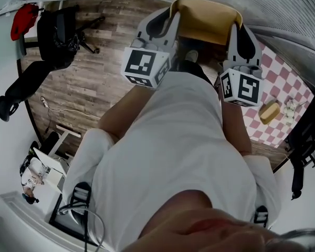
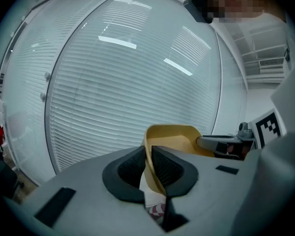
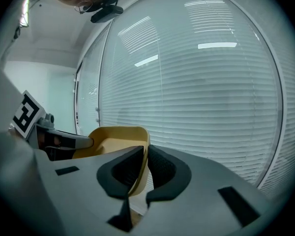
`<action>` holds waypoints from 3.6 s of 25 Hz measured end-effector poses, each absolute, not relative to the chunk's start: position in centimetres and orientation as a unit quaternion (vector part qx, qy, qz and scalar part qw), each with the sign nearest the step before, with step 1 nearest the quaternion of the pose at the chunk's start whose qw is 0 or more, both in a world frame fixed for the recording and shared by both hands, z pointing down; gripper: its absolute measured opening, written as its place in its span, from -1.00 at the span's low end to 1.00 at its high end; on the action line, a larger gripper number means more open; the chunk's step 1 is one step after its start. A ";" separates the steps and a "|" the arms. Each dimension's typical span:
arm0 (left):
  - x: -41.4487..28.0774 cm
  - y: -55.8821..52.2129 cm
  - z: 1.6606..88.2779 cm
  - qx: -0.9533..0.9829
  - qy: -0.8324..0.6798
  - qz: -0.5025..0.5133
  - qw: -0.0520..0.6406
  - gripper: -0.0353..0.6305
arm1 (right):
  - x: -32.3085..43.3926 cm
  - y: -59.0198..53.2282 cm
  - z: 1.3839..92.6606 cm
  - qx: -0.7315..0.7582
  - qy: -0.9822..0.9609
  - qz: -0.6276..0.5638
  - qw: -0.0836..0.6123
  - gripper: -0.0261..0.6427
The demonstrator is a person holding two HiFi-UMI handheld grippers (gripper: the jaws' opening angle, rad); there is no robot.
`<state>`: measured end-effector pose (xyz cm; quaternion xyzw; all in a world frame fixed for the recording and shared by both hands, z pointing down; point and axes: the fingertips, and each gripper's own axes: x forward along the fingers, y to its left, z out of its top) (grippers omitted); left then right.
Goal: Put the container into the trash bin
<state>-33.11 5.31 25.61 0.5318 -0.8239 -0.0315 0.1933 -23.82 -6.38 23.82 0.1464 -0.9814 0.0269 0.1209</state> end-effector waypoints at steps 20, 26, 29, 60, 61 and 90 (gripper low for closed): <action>-30.6 1.9 35.8 0.556 -0.786 0.014 0.269 -0.71 | -20.7 -9.2 34.1 0.185 -0.961 0.066 0.193 -0.78; -30.2 1.0 39.9 0.557 -0.776 0.013 0.296 -0.71 | -20.3 -10.2 38.2 0.194 -0.953 0.077 0.220 -0.78; -30.2 0.5 42.1 0.557 -0.771 0.018 0.309 -0.71 | -20.1 -10.5 40.3 0.198 -0.949 0.085 0.230 -0.78; -27.2 1.3 69.1 0.532 -0.732 0.062 0.421 -0.72 | -16.5 -9.2 67.6 0.218 -0.910 0.146 0.323 -0.78; -27.2 1.4 69.8 0.531 -0.732 0.062 0.423 -0.72 | -16.4 -9.1 68.4 0.218 -0.909 0.147 0.325 -0.78; -25.8 2.4 77.7 0.516 -0.723 0.085 0.452 -0.71 | -14.9 -8.3 76.5 0.220 -0.898 0.157 0.348 -0.74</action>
